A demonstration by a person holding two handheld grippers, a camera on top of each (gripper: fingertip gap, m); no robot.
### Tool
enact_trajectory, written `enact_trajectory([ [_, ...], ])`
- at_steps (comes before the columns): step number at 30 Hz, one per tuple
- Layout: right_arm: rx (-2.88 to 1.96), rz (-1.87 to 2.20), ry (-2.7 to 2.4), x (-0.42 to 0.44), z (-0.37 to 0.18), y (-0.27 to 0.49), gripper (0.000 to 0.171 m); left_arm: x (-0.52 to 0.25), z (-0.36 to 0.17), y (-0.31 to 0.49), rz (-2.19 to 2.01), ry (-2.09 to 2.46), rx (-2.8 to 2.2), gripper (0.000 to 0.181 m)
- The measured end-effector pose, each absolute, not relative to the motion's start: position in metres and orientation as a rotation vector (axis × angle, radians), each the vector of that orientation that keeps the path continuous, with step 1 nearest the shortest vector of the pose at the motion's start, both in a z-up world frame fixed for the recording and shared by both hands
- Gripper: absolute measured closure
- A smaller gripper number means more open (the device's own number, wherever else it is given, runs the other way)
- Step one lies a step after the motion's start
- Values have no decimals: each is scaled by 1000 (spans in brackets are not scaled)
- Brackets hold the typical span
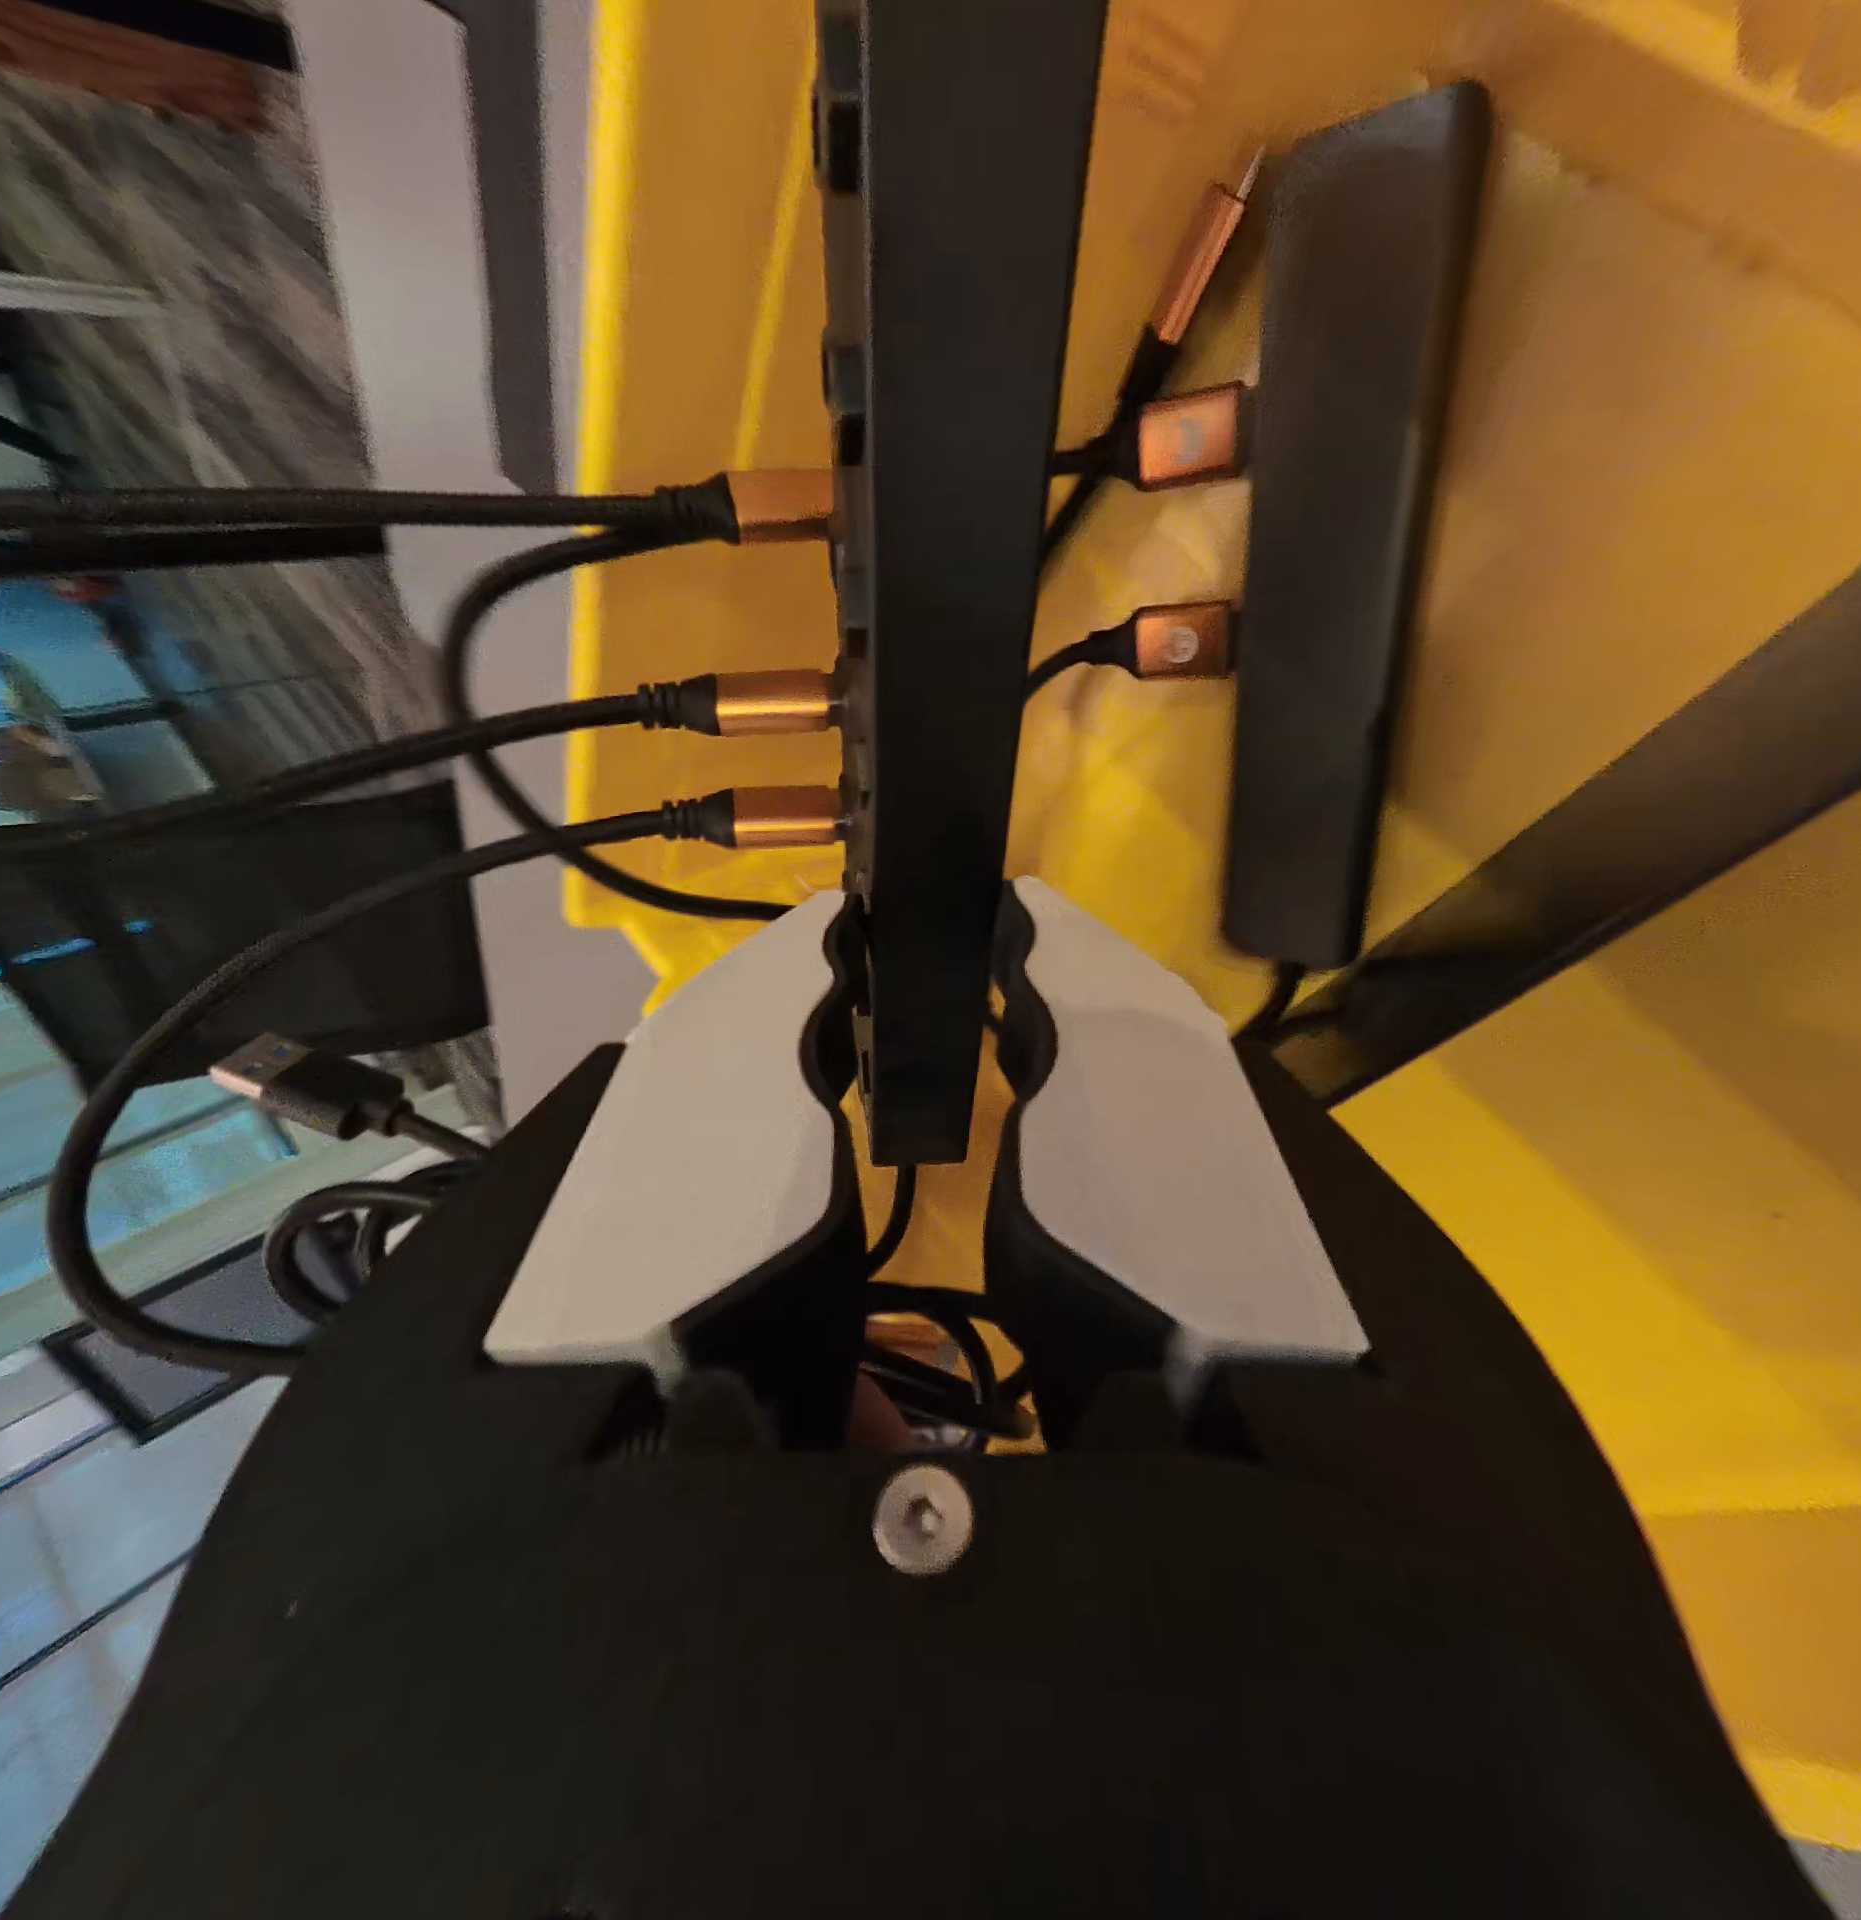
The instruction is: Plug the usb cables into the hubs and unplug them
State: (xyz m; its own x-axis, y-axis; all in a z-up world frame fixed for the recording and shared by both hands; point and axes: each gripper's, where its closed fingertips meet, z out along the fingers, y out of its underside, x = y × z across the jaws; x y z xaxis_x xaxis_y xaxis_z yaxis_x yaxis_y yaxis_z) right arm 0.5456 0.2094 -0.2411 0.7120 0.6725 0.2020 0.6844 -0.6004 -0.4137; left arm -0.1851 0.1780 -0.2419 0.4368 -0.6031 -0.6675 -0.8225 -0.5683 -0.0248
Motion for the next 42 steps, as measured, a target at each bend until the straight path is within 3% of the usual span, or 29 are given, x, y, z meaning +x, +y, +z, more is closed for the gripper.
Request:
enact_trajectory([
  [8, -2166, -242, -1017, 513, -163, 203, 126, -180, -179, 168, 1147, 1272, -2087, 158],
  [15, -1911, 197, -1200, 368, -104, 152, 117, -164, -145, 155, 1285, 1288, -1947, 158],
  [21, -1828, 445, -1432, 269, -113, 113, 118, -160, -172, 139, 725, 1117, -2271, 158],
  [29, -1841, 610, -1530, 226, -134, 93, 118, -169, -196, 94, 153, 1199, -2572, 158],
  [42, -1861, 756, -1575, 208, -152, 78, 117, -118, -134, 66, -591, 1169, -2275, 159],
])
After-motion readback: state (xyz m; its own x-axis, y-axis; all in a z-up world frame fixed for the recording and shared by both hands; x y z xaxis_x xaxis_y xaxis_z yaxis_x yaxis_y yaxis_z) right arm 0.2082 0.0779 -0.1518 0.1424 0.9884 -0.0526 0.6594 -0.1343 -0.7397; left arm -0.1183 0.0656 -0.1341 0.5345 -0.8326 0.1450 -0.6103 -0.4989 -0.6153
